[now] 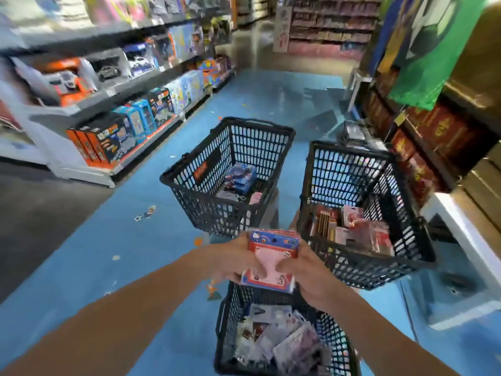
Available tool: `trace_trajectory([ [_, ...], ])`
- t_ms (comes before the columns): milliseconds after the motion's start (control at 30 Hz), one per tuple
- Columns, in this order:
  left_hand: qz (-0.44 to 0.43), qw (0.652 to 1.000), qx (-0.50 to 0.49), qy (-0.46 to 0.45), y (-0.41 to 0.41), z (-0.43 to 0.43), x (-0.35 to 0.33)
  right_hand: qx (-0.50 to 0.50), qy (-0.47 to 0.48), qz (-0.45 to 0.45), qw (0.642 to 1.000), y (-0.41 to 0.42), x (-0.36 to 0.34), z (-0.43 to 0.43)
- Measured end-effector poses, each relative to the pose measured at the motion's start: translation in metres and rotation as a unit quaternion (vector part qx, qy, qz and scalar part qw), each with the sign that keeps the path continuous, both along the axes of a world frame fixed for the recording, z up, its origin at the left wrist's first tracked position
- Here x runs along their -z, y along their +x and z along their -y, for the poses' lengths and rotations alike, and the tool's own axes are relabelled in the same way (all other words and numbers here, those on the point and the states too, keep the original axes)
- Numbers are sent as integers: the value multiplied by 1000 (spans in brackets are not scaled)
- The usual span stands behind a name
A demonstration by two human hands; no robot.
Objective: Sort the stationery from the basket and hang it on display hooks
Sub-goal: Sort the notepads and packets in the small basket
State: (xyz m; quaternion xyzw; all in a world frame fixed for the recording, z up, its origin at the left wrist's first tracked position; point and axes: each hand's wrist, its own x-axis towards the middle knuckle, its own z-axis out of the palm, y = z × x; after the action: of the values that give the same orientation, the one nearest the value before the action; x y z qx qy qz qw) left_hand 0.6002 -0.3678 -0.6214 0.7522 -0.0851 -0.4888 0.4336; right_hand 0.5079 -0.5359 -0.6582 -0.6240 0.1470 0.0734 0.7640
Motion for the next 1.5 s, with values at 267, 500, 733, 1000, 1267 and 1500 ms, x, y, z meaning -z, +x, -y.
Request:
trace_trajectory([
  [267, 25, 1000, -14, -7, 31, 28, -170, 12, 19, 0, 1000, 36, -157, 27],
  [500, 49, 998, -22, -33, 48, 89, -225, 89, 17, -11, 996, 40, -220, 78],
  [733, 69, 992, -20, -105, 53, 170, -261, 218, -60, 15, 974, 42, -275, 144],
  [1000, 142, 987, -29, -71, 112, 280, -224, 268, -128, -27, 955, 105, -245, 238],
  [1267, 129, 988, -68, 49, 185, 376, -49, 184, -118, -162, 962, 210, -49, 333],
  [1500, 114, 978, -113, 131, 226, 417, 78, 132, -133, -230, 955, 260, 76, 364],
])
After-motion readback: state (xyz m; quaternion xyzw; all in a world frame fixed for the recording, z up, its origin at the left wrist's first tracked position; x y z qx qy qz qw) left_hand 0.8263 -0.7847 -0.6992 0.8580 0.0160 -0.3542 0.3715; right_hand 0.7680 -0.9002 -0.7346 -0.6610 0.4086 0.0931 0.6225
